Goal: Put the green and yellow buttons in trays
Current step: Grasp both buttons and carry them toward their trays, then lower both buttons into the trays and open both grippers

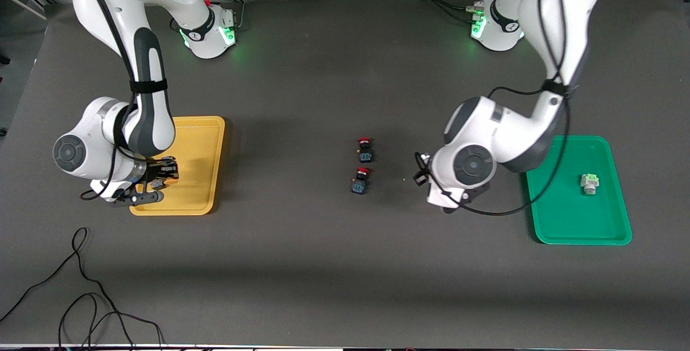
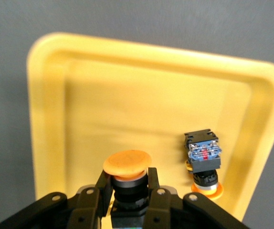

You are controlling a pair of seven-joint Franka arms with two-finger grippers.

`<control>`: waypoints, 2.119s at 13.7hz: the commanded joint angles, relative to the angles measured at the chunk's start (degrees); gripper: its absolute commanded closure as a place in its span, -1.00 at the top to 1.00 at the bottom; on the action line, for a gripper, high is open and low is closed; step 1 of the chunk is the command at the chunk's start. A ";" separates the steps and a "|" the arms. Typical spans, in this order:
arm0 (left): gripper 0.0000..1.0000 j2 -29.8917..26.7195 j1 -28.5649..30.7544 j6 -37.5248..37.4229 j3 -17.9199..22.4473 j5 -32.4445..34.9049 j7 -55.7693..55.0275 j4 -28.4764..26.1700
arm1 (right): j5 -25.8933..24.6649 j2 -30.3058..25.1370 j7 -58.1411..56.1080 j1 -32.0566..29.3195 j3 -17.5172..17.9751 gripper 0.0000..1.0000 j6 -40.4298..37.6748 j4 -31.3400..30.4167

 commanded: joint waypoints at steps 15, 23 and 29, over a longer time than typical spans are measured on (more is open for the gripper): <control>-1.00 -10.16 30.41 14.77 0.14 8.73 64.21 -19.01 | -1.30 0.90 14.90 2.94 -3.26 1.00 -22.75 18.75; -1.00 -7.71 33.32 46.19 1.20 10.31 64.47 -36.97 | -15.81 -13.25 23.71 4.26 -3.08 1.00 -37.98 29.84; 0.99 -6.73 33.23 47.25 3.40 10.31 66.84 -36.88 | -22.49 -21.86 26.34 3.12 -1.08 1.00 -40.54 30.90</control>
